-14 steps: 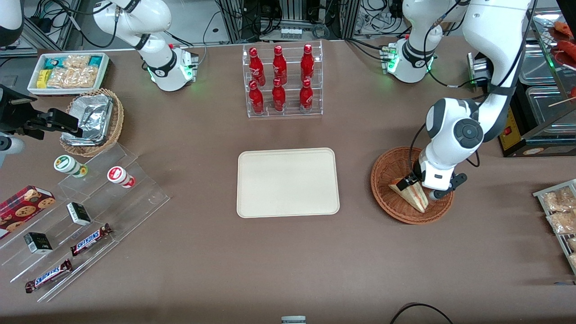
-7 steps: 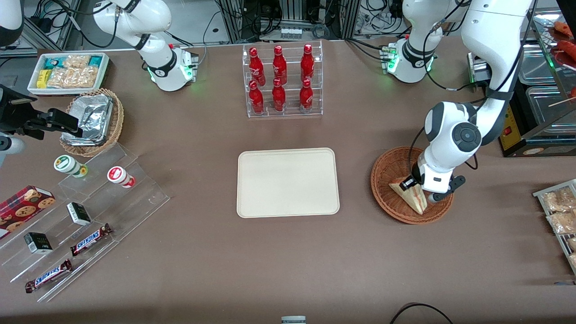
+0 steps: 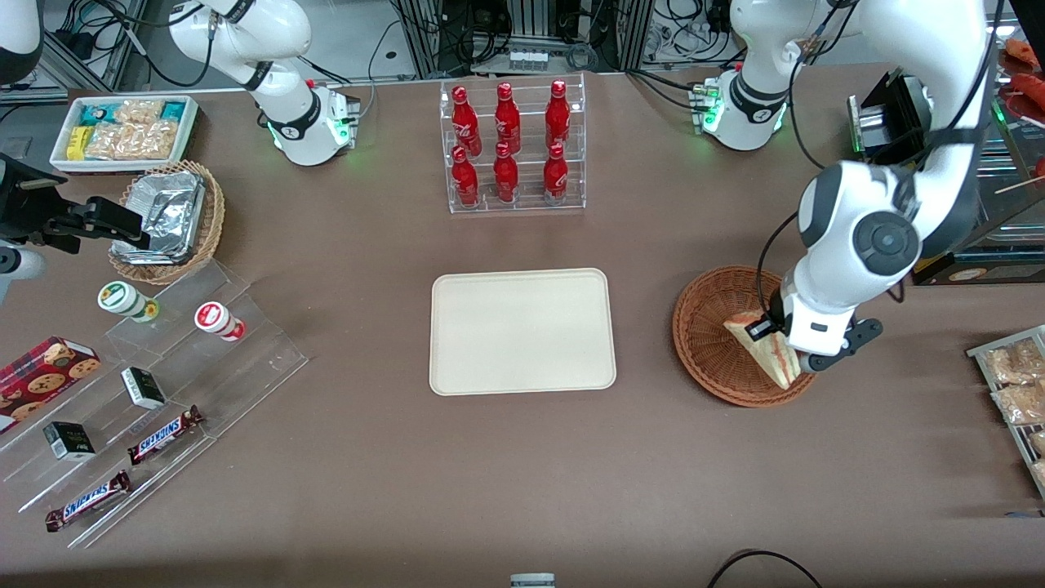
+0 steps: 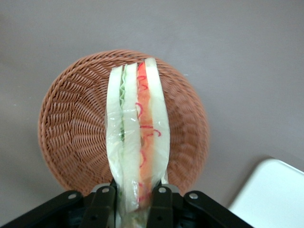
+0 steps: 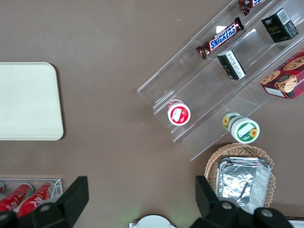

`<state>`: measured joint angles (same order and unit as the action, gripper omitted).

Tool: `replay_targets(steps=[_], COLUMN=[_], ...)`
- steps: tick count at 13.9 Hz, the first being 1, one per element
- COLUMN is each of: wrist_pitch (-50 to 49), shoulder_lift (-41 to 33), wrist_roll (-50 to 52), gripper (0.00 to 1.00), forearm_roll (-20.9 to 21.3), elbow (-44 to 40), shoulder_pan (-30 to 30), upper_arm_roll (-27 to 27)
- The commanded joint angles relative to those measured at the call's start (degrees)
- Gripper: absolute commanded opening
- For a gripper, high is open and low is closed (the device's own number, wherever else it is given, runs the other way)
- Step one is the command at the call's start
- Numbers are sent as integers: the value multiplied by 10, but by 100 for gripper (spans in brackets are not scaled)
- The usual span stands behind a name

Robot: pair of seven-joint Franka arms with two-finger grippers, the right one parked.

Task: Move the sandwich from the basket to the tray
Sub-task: 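Carry the sandwich with the left gripper over the cream tray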

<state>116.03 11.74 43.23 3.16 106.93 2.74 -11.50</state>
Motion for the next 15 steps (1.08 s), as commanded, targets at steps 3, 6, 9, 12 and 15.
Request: replay_targets(steps=[3, 6, 9, 12, 15], wrist_pitch=[-56, -50, -44, -38, -12], shoulder_lift=[22, 56, 128, 219, 285], wrist_roll=[19, 19, 20, 23, 90], gripper=[14, 9, 9, 9, 10], forearm_roll=[14, 34, 78, 109, 175], elbow=[-95, -108, -154, -228, -265], shoulder_pan=[3, 3, 57, 124, 169], upper_arm_roll=[-77, -168, -202, -201, -200])
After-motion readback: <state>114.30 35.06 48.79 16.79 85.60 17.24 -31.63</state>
